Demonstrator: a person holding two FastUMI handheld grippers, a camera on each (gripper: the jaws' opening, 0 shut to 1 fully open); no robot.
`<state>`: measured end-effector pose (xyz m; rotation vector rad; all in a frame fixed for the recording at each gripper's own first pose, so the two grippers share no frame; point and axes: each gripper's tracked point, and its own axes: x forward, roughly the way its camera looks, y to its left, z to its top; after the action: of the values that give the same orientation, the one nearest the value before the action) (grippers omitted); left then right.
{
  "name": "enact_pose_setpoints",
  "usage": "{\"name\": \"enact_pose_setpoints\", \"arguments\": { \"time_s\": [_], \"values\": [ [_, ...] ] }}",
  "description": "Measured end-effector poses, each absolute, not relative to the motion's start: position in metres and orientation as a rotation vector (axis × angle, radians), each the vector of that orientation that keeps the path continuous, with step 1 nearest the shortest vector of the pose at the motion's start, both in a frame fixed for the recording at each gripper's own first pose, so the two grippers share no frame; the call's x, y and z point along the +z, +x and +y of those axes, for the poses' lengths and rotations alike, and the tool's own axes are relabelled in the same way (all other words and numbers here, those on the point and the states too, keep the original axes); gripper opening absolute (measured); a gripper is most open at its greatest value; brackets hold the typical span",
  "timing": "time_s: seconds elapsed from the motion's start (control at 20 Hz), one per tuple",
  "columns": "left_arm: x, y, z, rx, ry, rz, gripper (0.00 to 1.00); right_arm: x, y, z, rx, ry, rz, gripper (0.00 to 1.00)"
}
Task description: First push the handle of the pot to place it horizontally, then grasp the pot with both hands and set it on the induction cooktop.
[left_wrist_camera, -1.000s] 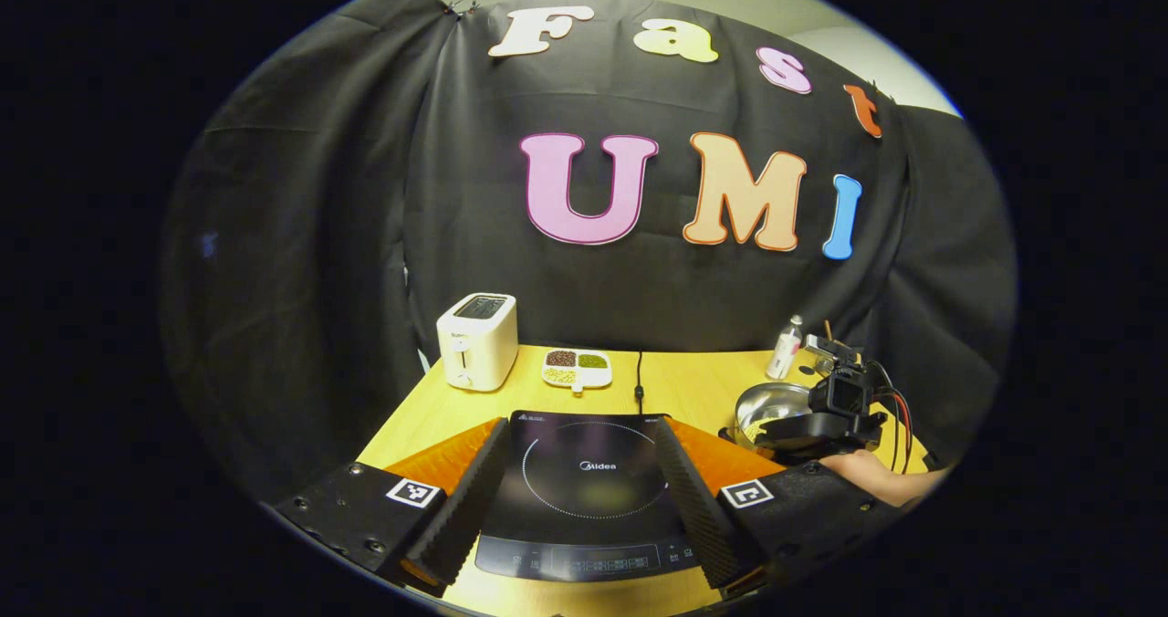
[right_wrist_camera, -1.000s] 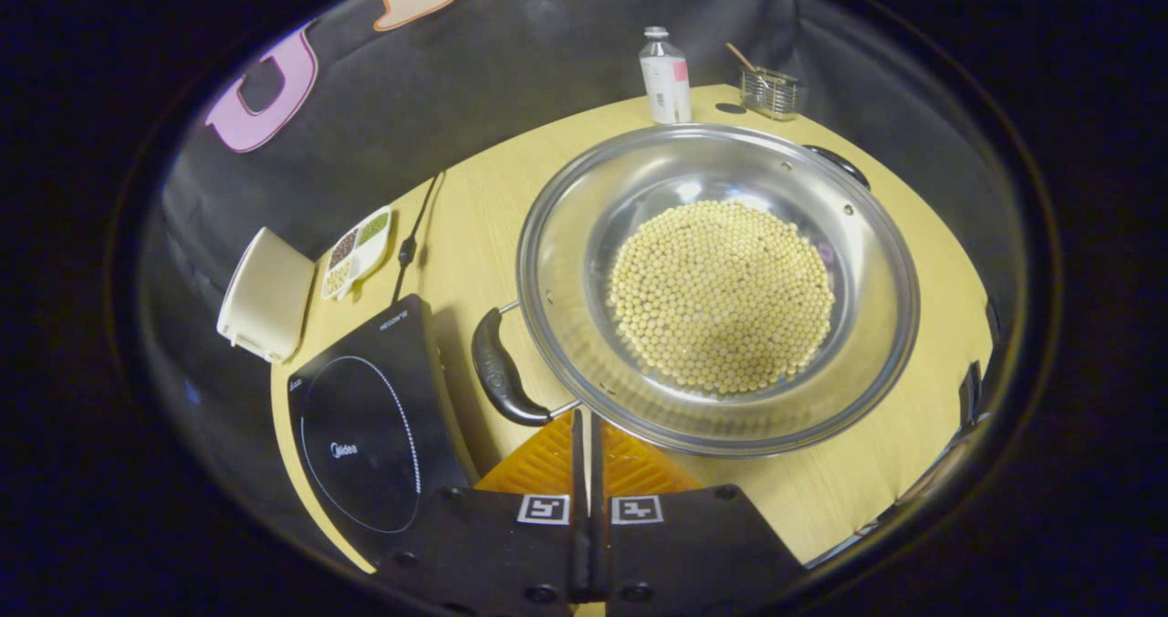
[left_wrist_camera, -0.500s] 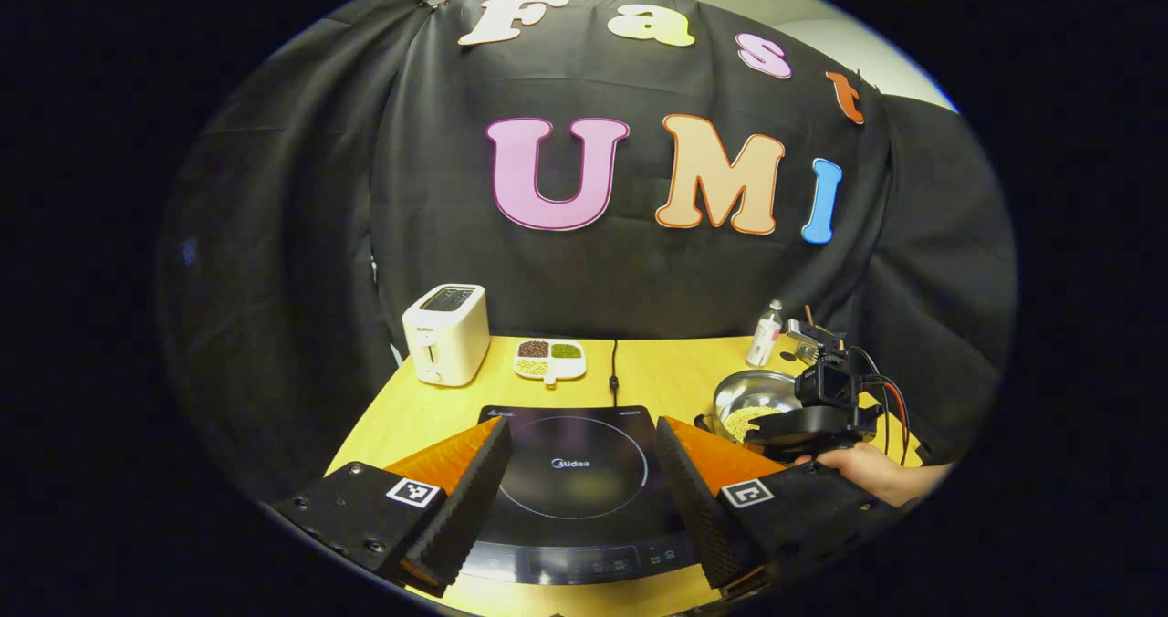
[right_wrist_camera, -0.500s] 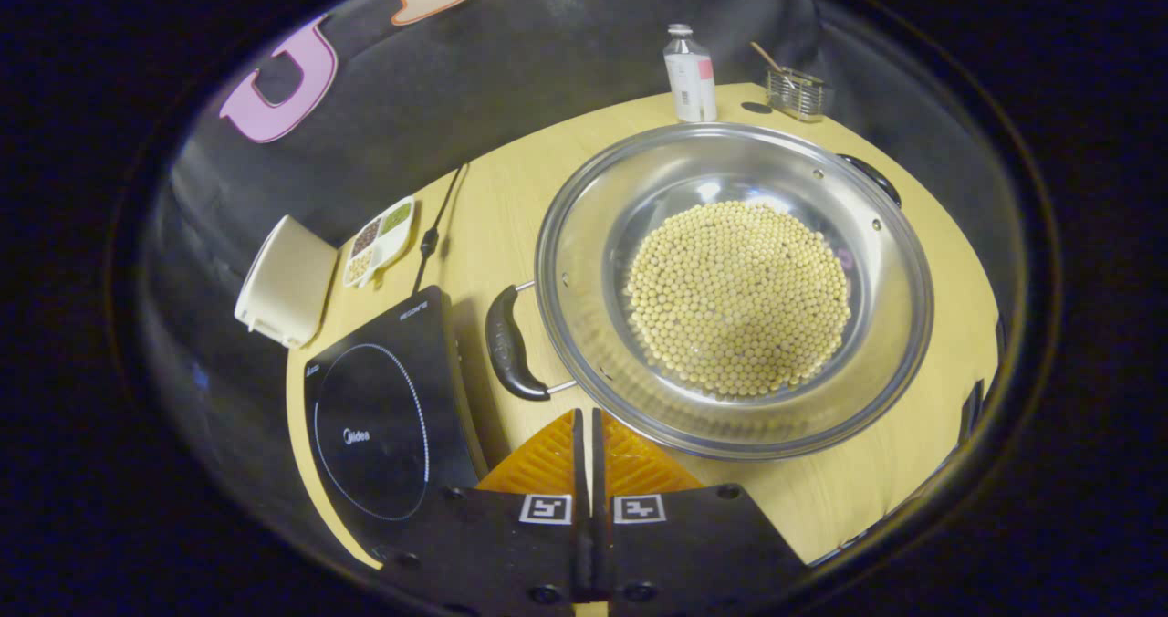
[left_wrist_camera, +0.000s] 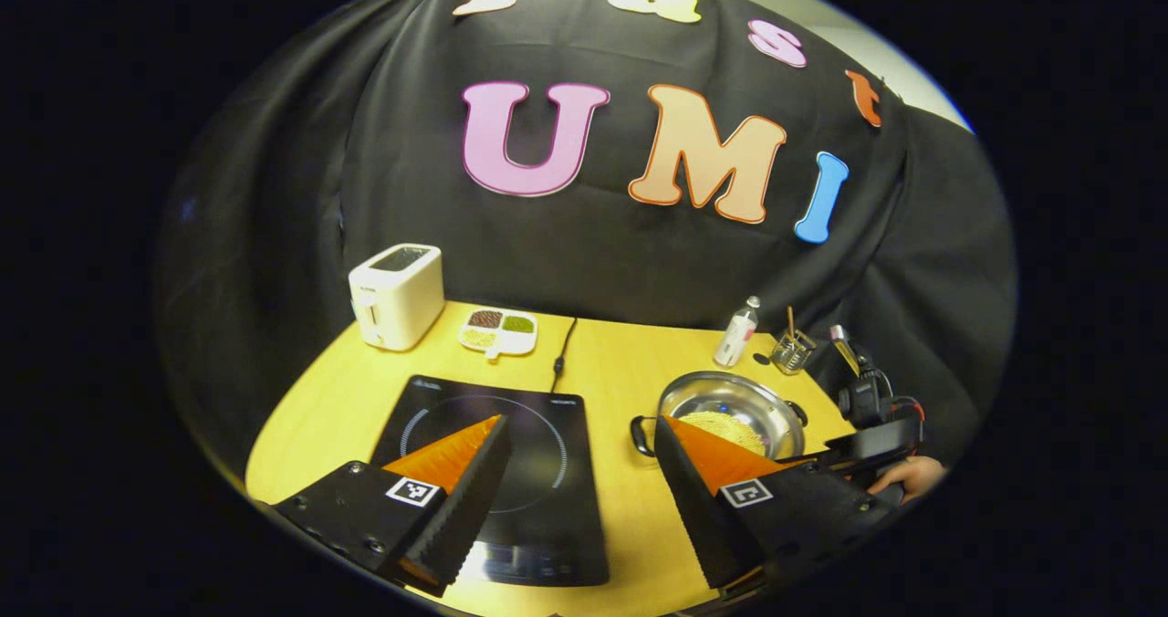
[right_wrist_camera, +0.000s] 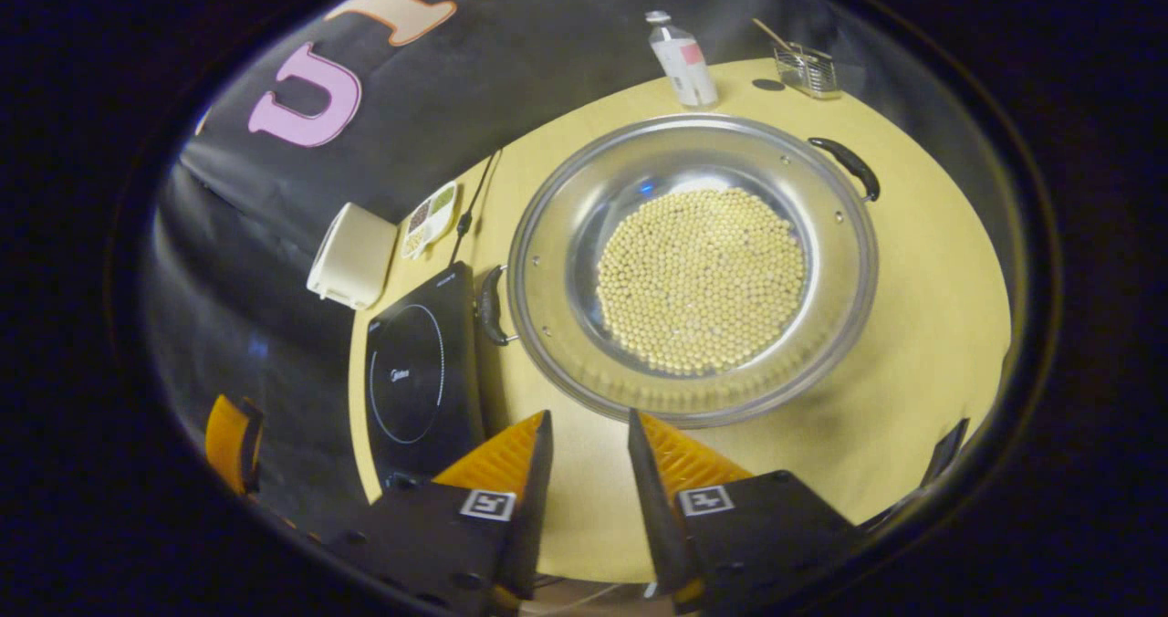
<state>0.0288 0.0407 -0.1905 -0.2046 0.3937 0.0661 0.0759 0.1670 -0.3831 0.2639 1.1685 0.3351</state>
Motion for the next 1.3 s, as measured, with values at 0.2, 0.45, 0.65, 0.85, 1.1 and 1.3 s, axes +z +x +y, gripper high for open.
{"name": "enact_pose_setpoints", "arguments": {
  "time_s": [0.2,0.45,0.65,0.85,1.1,1.3],
  "values": [
    [-0.222,0.052,0.011,0.083,-0.319,0.496,0.96,-0.358,0.103,0.112,0.374,0.250,1.166,0.89],
    [-0.254,0.080,-0.003,0.092,-0.323,0.633,0.95,-0.329,0.172,0.057,0.340,0.283,1.103,0.93],
    [-0.285,0.103,-0.017,0.053,-0.334,0.762,0.95,-0.340,0.223,0.023,0.280,0.280,1.115,0.92],
    [-0.315,0.127,-0.028,0.024,-0.360,0.877,0.94,-0.365,0.253,0.008,0.268,0.272,1.161,0.93],
    [-0.354,0.143,-0.032,0.026,-0.343,1.007,0.94,-0.403,0.258,0.014,0.316,0.277,1.271,1.00],
    [-0.375,0.147,-0.030,0.040,-0.354,1.082,0.93,-0.422,0.261,0.030,0.362,0.293,1.323,0.98]
  ]
}}
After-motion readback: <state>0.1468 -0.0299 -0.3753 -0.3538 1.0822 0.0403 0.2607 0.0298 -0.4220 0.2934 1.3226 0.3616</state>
